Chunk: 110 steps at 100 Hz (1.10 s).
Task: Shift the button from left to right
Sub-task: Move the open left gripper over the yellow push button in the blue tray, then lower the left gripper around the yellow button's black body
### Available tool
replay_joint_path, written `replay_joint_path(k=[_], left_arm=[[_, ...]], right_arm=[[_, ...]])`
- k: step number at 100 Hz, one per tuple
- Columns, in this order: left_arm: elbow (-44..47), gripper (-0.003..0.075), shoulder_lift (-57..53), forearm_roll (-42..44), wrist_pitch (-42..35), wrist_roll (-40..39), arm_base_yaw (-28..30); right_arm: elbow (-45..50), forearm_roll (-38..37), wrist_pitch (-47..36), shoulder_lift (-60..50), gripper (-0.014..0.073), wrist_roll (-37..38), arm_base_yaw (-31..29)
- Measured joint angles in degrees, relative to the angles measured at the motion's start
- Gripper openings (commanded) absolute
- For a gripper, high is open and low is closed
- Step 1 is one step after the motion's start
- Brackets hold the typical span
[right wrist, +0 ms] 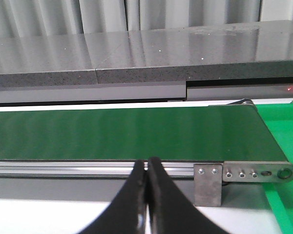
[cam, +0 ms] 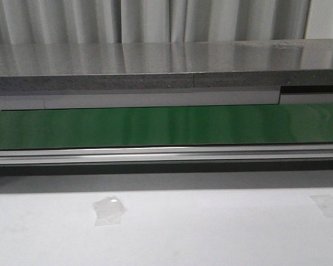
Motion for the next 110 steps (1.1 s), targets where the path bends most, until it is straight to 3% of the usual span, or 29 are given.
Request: replay_joint_path(k=[23,53,63,80,87,94,110], left_arm=[[-11.2,-0.0020,13.9,-0.4,12.2,0.0,0.0],[-12.4,0.0003,22.0,-0.9,15.1,0.3,0.0],[-12.4,0.0136,22.3,-1.1,15.1,1.0,0.0],[-12.4,0.0535,22.3,-1.2,15.1,1.3,0.0],[-12.4,0.0645,22.3,-1.2,15.1,1.4,0.0],[-12.4,0.0681,22.3,-1.2,15.1,1.4,0.0],[-12.4,0.0663,22.4,-0.3,15.1,1.4,0.0]], right_arm=[[0.0,0.0,0.0,0.0,-0.0068,0.0,0.0],[0.0,0.0,0.0,0.0,-0.0068,0.0,0.0],[0.0,0.0,0.0,0.0,-0.0068,0.0,0.0],[0.0,0.0,0.0,0.0,-0.0068,0.0,0.0],[0.0,0.0,0.0,0.0,-0.0068,0.0,0.0],[0.0,0.0,0.0,0.0,-0.0068,0.0,0.0],[0.0,0.0,0.0,0.0,-0.0068,0.0,0.0]])
